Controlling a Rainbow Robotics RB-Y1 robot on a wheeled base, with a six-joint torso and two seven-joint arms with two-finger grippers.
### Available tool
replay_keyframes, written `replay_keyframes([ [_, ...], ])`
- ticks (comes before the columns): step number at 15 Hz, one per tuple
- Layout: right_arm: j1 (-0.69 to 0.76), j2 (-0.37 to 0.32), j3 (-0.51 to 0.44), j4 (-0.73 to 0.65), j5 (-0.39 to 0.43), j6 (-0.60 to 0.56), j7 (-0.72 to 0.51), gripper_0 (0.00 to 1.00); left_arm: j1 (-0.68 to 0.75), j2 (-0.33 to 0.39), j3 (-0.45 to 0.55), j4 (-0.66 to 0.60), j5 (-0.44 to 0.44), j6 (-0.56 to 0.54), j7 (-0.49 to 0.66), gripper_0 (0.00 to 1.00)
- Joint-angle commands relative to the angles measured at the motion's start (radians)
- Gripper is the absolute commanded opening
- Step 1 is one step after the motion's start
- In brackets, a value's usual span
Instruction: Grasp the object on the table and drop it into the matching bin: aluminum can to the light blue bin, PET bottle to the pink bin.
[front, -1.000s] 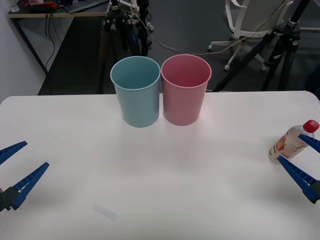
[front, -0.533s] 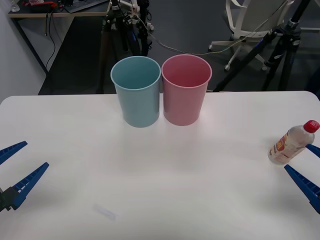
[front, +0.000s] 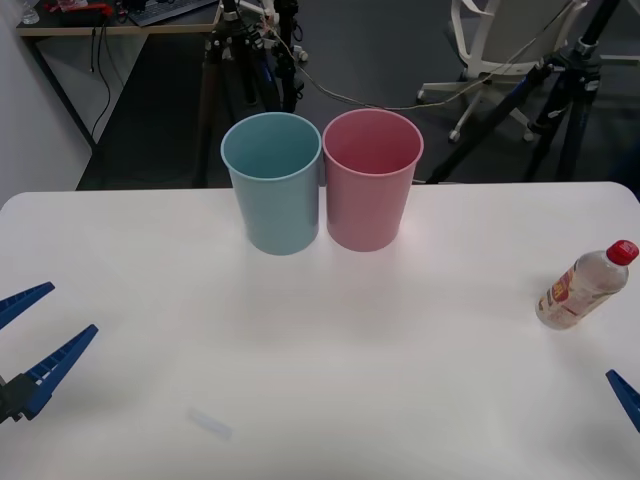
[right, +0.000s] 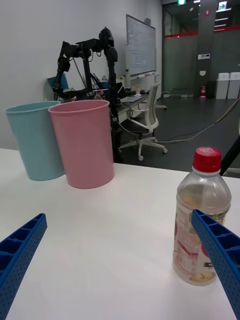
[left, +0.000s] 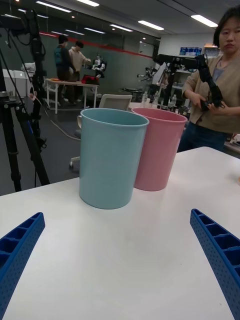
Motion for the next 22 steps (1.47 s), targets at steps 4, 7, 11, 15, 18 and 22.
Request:
replay_keyframes([
  [4,0.076,-0.016,0.109,0.002,-0.16,0.083,0.218,1.0,0.0,0.0,0.0,0.0,0.0,0.0,0.0,1.0],
  [7,0.073,-0.016,0.11,0.061,-0.202,0.079,0.251,1.0,0.0,0.0,0.0,0.0,0.0,0.0,0.0,1.0],
  [11,0.047,-0.022,0.083,0.21,-0.255,0.07,0.254,1.0,0.0,0.0,0.0,0.0,0.0,0.0,0.0,1.0],
  [15,-0.037,-0.03,0.075,0.301,-0.263,0.045,0.247,1.0,0.0,0.0,0.0,0.0,0.0,0.0,0.0,1.0],
  [18,-0.106,-0.036,0.086,0.348,-0.263,0.043,0.249,1.0,0.0,0.0,0.0,0.0,0.0,0.0,0.0,1.0],
  [22,-0.221,-0.054,0.121,0.46,-0.263,0.04,0.254,1.0,0.0,0.0,0.0,0.0,0.0,0.0,0.0,1.0],
])
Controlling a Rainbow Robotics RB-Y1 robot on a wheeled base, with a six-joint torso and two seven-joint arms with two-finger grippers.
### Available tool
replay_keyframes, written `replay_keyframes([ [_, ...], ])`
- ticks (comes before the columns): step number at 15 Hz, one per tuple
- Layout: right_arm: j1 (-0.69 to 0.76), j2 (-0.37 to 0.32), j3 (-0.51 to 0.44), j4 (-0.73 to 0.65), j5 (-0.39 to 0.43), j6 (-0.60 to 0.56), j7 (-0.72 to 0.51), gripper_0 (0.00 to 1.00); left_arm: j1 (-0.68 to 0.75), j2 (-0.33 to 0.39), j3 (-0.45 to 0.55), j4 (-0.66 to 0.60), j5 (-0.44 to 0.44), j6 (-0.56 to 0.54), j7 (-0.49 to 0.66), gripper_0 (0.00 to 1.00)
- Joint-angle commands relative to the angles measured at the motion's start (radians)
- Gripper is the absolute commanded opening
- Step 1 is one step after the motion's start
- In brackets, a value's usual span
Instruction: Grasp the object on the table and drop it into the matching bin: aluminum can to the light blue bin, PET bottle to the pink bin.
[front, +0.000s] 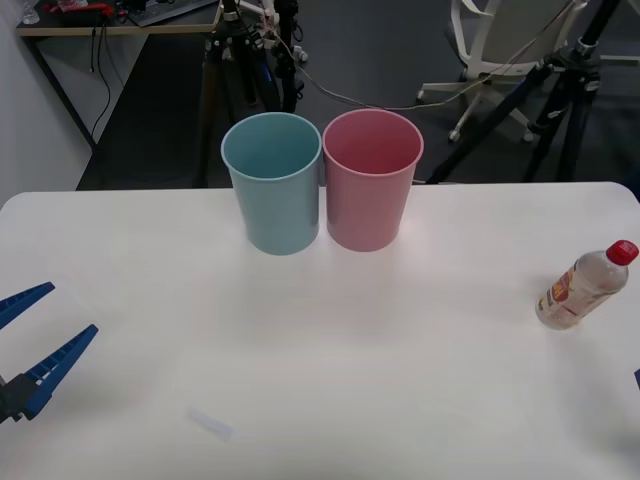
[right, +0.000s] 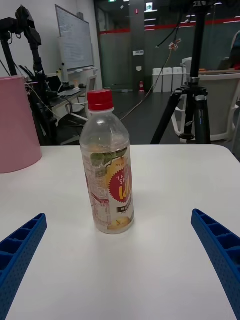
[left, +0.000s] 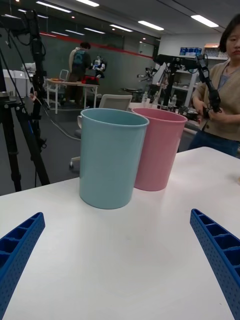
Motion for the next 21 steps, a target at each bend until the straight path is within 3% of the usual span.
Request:
replay_keyframes([
  [1,-0.084,-0.007,0.024,0.078,0.002,-0.002,0.002,1.0,0.0,0.0,0.0,0.0,0.0,0.0,0.0,1.0],
  [9,-0.28,-0.006,0.098,0.228,0.022,0.001,0.025,1.0,0.0,0.0,0.0,0.0,0.0,0.0,0.0,1.0],
  [21,-0.386,0.016,0.141,0.228,0.023,0.15,0.046,1.0,0.0,0.0,0.0,0.0,0.0,0.0,0.0,1.0],
])
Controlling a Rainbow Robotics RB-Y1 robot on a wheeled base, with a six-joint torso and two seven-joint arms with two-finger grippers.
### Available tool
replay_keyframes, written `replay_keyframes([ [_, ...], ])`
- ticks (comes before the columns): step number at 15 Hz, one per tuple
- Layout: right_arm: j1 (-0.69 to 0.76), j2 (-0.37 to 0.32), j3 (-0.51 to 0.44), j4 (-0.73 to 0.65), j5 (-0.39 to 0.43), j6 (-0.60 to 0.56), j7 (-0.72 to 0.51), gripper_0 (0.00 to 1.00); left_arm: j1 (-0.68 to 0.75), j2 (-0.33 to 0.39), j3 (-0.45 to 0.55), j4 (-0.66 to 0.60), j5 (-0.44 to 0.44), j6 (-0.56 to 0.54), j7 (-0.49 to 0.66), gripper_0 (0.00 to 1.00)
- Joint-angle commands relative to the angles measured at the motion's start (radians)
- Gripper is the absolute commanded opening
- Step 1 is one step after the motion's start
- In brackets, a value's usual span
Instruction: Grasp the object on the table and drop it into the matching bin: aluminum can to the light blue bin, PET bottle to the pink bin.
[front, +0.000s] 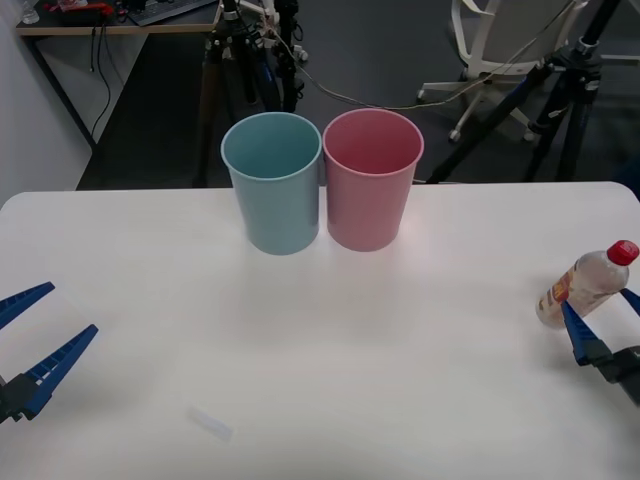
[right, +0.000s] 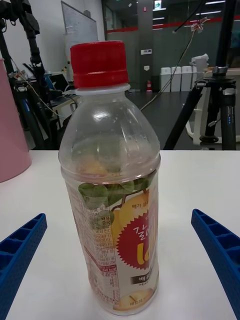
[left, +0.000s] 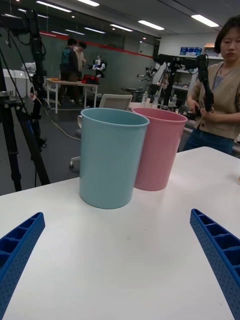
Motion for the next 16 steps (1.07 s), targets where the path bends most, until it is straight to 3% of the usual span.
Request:
replay_keyframes([
  [1,-0.02,0.011,0.0,0.001,0.0,0.029,-0.005,1.0,0.0,0.0,0.0,0.0,0.0,0.0,0.0,1.0],
  [16,-0.114,0.031,0.031,0.001,0.012,0.156,-0.016,1.0,0.0,0.0,0.0,0.0,0.0,0.0,0.0,1.0],
])
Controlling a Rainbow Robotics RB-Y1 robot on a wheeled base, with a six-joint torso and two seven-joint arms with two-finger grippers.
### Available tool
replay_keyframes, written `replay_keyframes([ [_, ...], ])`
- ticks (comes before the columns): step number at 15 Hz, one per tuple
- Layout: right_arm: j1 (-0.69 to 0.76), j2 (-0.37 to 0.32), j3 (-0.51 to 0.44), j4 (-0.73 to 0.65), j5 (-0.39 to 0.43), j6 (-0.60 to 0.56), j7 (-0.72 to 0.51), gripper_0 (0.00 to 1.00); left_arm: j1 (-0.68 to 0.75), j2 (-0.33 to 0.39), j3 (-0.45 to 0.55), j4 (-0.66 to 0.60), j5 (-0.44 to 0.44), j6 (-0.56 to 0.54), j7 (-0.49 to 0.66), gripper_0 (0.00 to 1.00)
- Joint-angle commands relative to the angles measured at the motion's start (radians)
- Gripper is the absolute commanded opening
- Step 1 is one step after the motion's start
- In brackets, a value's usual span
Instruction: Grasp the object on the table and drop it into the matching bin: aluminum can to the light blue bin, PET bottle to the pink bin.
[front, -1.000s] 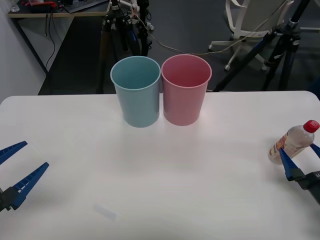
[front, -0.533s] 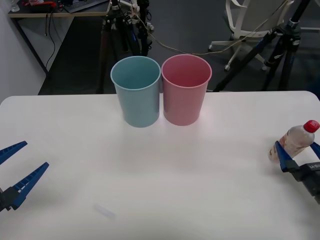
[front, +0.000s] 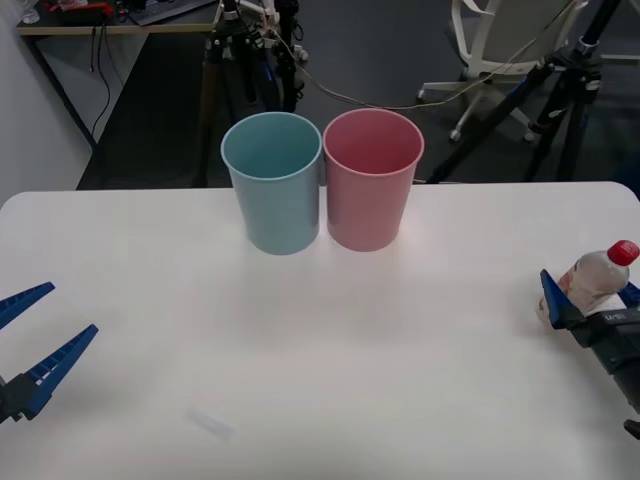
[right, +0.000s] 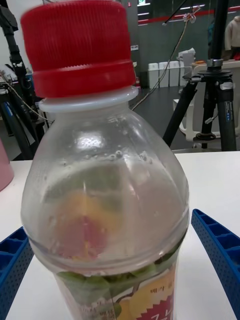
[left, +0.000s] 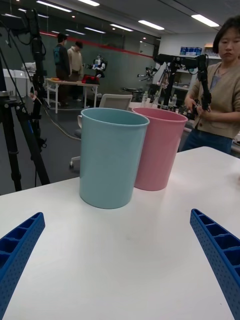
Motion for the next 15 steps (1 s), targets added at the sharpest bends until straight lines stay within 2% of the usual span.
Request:
replay_keyframes([
  [1,-0.007,0.0,0.001,0.001,0.008,0.004,-0.001,1.0,0.0,0.0,0.0,0.0,0.0,0.0,0.0,1.0],
  [2,-0.008,0.0,0.003,-0.001,0.01,0.004,-0.001,1.0,0.0,0.0,0.0,0.0,0.0,0.0,0.0,1.0],
  [3,-0.008,0.0,0.001,-0.001,0.013,0.004,-0.001,0.52,0.0,0.0,0.0,0.0,0.0,0.0,0.0,1.0],
  [4,-0.008,-0.001,0.003,-0.001,0.013,0.004,-0.001,0.0,0.0,0.0,0.0,0.0,0.0,0.0,0.0,1.0],
  [15,0.006,-0.001,-0.013,-0.001,0.022,-0.019,0.021,0.0,0.0,0.0,0.0,0.0,0.0,0.0,0.0,1.0],
])
